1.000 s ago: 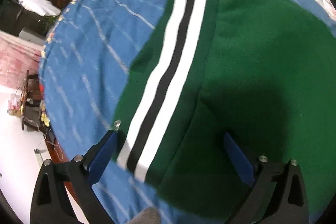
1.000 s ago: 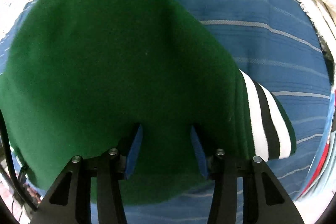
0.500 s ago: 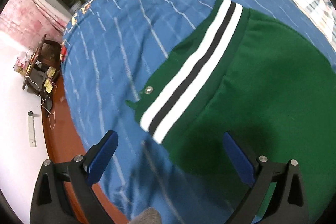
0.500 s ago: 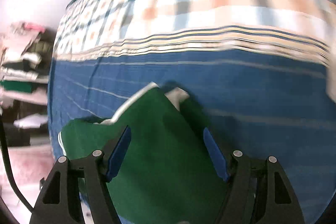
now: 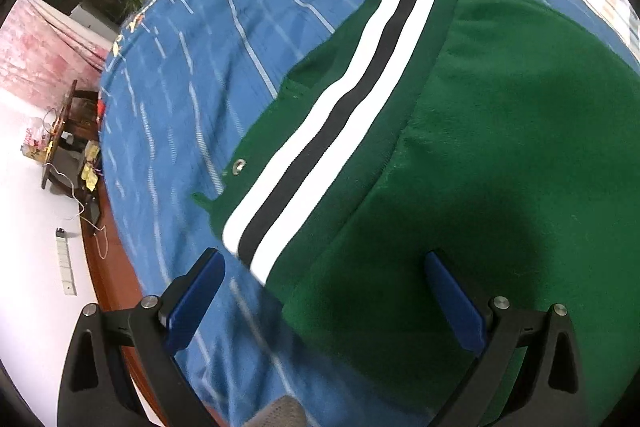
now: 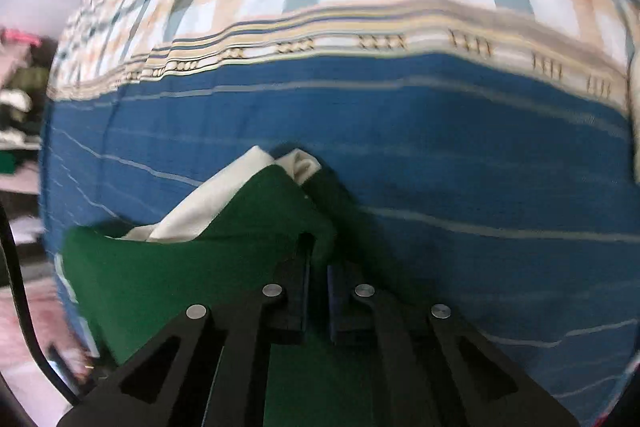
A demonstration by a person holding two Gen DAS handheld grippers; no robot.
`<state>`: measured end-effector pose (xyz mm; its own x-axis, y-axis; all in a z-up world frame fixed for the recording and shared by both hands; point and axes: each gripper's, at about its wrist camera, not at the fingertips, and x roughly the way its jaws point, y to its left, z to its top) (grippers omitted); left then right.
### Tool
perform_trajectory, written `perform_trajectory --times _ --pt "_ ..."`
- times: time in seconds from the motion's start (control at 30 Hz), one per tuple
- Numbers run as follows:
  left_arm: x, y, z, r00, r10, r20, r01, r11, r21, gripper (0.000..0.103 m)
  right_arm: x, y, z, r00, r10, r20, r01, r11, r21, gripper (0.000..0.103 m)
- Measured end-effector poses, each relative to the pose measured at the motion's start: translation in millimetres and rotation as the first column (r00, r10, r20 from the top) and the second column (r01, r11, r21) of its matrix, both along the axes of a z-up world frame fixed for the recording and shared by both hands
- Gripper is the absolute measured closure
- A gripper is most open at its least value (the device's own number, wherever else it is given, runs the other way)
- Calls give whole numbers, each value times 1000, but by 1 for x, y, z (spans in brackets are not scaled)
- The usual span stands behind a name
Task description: Fold large clothes
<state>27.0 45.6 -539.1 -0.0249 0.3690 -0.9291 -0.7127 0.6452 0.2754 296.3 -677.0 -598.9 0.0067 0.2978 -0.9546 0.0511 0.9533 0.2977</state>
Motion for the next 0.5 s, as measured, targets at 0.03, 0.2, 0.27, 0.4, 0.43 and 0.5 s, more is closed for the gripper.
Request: perform_trajectory --times 0.03,0.2,0.27,0.4,0.43,0.5 --pt "-1 -4 7 1000 -3 8 3 1000 -3 0 -3 -1 8 1000 2 -1 -2 1000 -13 95" --pt "6 -49 38 996 -85 38 87 995 -41 0 -58 -14 83 984 -22 177 18 1000 22 50" --pt "14 -75 41 991 -125 51 128 989 -77 0 -91 -29 94 982 -60 180 53 998 43 41" --pt "38 -131 27 976 -207 63 215 959 -183 0 -160 -65 77 977 -213 -7 213 975 58 41" --pt "44 -147 23 970 -234 68 244 949 -202 0 -175 -67 70 967 -254 -34 256 965 65 41" --pt "57 -174 13 955 -288 65 295 928 -227 0 -207 -83 50 916 -383 -117 395 913 101 41"
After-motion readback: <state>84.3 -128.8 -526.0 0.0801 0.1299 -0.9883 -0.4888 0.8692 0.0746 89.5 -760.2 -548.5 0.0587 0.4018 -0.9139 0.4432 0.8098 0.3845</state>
